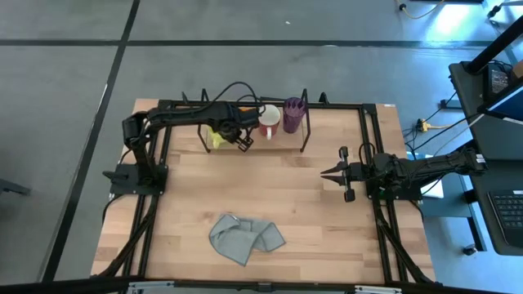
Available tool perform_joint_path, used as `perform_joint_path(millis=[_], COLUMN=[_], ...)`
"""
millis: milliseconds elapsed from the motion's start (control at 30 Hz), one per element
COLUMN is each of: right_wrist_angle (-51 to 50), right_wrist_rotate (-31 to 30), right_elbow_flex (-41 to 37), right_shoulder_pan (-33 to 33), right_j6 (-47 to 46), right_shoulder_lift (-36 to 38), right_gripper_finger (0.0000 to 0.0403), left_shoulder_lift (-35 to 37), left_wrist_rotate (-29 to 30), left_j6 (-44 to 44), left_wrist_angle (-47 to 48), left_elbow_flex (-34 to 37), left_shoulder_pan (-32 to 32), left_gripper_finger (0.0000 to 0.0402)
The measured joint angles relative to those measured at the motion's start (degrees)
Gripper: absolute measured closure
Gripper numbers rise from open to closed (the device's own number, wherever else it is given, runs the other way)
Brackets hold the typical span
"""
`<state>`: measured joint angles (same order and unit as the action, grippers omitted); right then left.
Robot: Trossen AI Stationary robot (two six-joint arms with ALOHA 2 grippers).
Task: Stack small to large cups/mugs on shelf
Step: Put the yellow-green mug on the shelf
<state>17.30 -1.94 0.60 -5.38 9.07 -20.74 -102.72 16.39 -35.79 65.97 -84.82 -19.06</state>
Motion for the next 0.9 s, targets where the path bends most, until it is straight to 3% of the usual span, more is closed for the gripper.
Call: perform_joint_path(millis=[233,433,600,900], right_wrist_angle=[0.0,0.0,-0.01,0.09], right_wrist_rotate=[-0.02,0.01,-0.02,0.01], right_elbow_flex=[0.0,0.0,0.0,0.0], right_shoulder_pan=[-0.01,0.02,0.01,0.02], right_j6=[-0.01,-0.01,-0.01,-0.01], right_shoulder_lift=[-0.01,-0.01,-0.01,-0.04], right_gripper_finger=[0.0353,0.0353,0.0353,0.0353], left_shoulder_lift=[0.31,2.05,4.98,7.13], left_wrist_rotate=[-2.04,3.98,6.39,6.29], left_j6=[-2.62,-7.1,-12.72,-10.58], left_wrist_angle=[1.17,10.98,18.84,18.0], left_elbow_flex=[-4.41,-10.42,-10.65,-10.16], left_shoulder_pan=[4.04,6.06,3.79,-0.66], left_gripper_finger=[0.0402,0.0402,0.0401,0.0402])
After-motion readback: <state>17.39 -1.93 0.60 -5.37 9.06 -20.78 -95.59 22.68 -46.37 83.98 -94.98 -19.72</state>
